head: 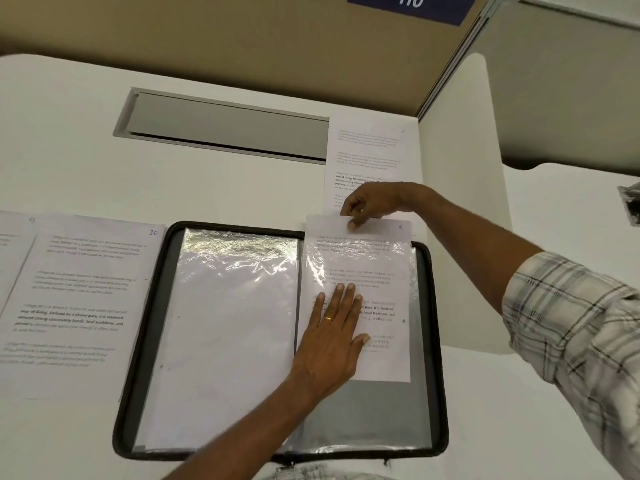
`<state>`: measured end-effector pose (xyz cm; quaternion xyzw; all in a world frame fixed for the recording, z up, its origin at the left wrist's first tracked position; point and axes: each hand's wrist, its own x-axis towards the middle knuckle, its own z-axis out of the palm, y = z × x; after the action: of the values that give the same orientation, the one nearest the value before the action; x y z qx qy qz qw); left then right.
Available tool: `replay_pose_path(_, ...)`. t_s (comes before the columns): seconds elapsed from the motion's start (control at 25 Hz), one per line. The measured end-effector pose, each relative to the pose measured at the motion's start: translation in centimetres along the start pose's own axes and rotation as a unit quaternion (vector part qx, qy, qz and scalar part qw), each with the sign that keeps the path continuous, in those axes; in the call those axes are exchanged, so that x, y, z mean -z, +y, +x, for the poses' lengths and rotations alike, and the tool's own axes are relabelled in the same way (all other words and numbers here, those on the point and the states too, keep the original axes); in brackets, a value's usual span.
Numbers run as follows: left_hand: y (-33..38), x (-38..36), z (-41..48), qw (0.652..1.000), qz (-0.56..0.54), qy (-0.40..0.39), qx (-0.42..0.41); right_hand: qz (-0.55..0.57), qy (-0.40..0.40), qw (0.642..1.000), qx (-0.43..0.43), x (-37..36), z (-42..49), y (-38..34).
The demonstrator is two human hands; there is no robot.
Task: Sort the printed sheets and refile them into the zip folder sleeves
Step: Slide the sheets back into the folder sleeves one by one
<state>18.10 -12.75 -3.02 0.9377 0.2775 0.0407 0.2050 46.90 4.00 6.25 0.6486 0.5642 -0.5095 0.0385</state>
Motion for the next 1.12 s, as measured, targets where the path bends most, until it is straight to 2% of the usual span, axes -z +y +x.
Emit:
replay_pose_path(0.12, 0.4, -0.3, -1.1, 1.0, -0.003, -0.004, -0.002, 0.063, 0.064, 0.996, 0.02, -0.1, -0.7, 0.3)
replay_pose_path(0.4, 1.1, -0.2, -2.6, 1.0, 0.014, -0.002, 0.001, 0.02, -0.023, 1.0, -0.001, -3.9, -1.4, 0.2)
replay_pose_path(0.56, 1.2, -0.2, -2.8, 1.0, 0.021, -0.007, 0.01, -0.024, -0.015, 1.0, 0.0, -4.9, -1.7, -0.5)
replay_pose_path(0.96, 2.8, -0.7, -3.1, 1.0, 0.014, -0.009, 0.025, -0.012, -0.038, 0.999, -0.032, -7.3, -3.4, -1.3)
replay_pose_path(1.0, 3.0, -0.7, -3.2, 1.0, 0.012, -0.011, 0.025, -0.019, -0.017, 0.999, -0.027, -7.4, -3.8, -1.5)
replay_pose_path(1.12, 3.6, -1.0, -3.2, 1.0, 0.003, -0.013, 0.025, -0.04, 0.114, 0.992, -0.034, -6.9, -4.9, -1.4)
